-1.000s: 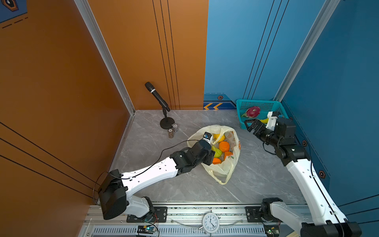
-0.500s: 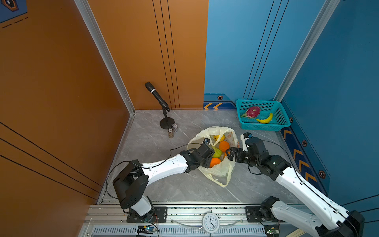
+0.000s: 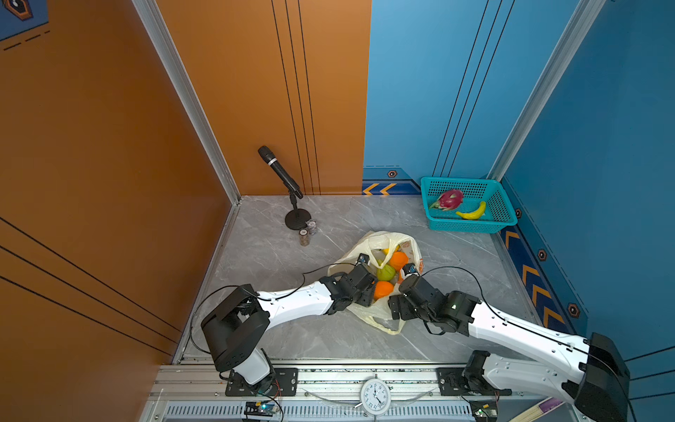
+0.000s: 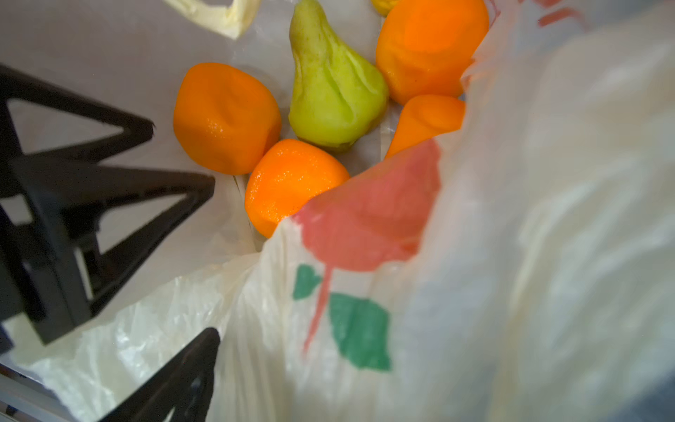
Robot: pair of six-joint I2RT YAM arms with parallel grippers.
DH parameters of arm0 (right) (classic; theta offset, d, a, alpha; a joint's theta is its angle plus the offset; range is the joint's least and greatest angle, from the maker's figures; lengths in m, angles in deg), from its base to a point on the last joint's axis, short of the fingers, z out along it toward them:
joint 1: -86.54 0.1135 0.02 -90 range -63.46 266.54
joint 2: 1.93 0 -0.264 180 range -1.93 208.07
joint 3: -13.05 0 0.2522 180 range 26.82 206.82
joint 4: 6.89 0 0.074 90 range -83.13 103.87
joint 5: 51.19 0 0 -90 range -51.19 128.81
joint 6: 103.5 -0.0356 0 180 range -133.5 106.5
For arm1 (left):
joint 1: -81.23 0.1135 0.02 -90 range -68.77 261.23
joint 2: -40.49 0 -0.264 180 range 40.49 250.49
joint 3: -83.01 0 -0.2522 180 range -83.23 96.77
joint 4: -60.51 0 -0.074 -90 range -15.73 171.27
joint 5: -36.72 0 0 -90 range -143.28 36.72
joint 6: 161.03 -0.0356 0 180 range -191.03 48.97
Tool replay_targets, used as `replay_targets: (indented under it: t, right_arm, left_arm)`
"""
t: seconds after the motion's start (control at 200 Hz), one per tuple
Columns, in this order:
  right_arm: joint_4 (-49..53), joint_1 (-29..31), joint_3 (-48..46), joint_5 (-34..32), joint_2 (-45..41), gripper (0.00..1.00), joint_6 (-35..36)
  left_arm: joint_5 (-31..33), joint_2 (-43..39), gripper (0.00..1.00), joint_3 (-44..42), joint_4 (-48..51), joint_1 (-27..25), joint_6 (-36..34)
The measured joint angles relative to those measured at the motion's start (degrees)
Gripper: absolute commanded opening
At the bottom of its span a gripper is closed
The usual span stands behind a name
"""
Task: Untie the knot of the plastic bag and take out the fruit
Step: 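Move the right gripper back into the bag while the left holds the rim, then grasp an orange inside the bag with the left gripper and lift it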
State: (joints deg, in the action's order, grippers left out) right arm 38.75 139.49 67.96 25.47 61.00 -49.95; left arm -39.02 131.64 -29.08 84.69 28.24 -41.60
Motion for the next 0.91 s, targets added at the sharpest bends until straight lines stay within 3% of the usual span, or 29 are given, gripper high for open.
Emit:
replay_targets:
  t: [0.3,0.576,0.676,0.906]
  right_arm:
    - [-0.3,0.5,-0.6,-2.9,-0.4,0.98,-1.3]
    - [-0.5,0.5,-0.7,-4.0,-1.0,1.0,-1.4]
    - [-0.5,0.5,-0.7,-5.0,-1.0,1.0,-1.6]
    - [-0.5,0.4,0.4,-6.4,-1.7,1.0,-2.2]
  left_arm:
    - [-0.3,5.4,0.78,5.8,-2.7,3.5,-1.5]
    - [-3.0,10.1,0.79,8.4,-2.0,4.0,-3.6]
    - [-3.5,11.8,0.76,9.7,-0.4,4.1,-3.7]
    - [-4.0,12.9,0.56,10.4,0.8,4.2,-4.4]
